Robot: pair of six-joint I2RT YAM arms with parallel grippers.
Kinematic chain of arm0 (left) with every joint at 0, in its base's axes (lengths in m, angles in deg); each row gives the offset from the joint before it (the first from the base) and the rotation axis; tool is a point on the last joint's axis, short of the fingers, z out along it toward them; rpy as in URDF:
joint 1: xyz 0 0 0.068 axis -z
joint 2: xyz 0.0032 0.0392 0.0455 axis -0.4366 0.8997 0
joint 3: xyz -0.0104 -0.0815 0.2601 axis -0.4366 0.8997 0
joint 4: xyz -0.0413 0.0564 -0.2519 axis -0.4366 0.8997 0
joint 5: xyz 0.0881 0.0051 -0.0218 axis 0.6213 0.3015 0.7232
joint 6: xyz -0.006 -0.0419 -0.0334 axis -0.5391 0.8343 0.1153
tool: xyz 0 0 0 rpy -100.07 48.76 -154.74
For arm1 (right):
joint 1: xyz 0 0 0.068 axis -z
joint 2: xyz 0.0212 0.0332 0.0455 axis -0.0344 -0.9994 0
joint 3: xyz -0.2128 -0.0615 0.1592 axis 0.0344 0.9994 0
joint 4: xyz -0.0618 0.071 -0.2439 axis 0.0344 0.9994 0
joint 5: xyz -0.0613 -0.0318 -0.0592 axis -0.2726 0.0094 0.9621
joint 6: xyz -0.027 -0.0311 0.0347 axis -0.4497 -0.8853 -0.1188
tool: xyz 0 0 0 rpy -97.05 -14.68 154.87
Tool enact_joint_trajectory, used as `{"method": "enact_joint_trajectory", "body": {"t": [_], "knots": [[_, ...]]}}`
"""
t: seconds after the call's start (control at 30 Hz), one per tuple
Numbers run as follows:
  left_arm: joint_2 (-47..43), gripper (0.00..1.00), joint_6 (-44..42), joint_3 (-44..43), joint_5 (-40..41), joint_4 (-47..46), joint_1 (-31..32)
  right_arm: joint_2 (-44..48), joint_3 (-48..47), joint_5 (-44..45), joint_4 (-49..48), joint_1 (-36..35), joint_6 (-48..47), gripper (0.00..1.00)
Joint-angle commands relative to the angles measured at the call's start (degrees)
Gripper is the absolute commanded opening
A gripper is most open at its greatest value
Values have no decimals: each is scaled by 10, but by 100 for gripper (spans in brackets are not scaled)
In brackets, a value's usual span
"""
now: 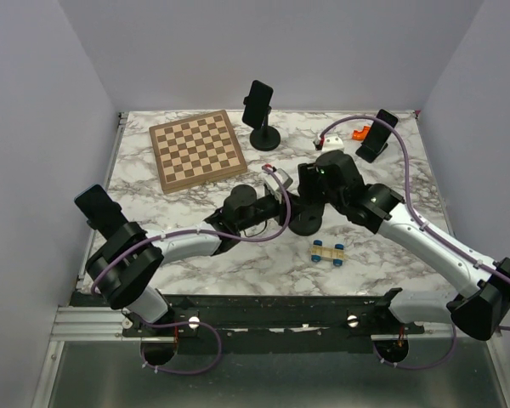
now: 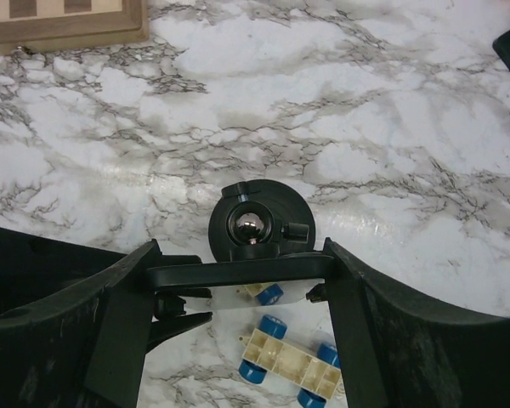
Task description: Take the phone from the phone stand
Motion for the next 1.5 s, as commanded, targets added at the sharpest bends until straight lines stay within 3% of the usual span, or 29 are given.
{"method": "enact_joint_trajectory", "body": {"t": [0.0, 0.2, 0.4, 0.53, 0.7, 1.0, 1.47], "knots": [[-21, 0, 2, 39, -159, 45, -37, 5, 36, 136, -23, 29, -111, 1], [14, 0, 27, 13, -236, 56, -76, 50, 84, 48, -96, 29, -190, 1], [40, 0, 40, 1, -253, 42, -94, 50, 50, -77, -69, 29, -227, 1], [43, 0, 21, -14, -220, 71, -94, 56, 41, -161, -56, 28, -218, 1], [34, 0, 6, -11, -163, 78, -96, 64, 44, -188, -52, 29, -208, 0], [59, 0, -42, -24, -291, 60, -112, 57, 16, -271, -17, 29, -202, 0], [87, 0, -49, -58, -340, 91, -132, 46, 11, -335, -33, 48, -190, 0]]}}
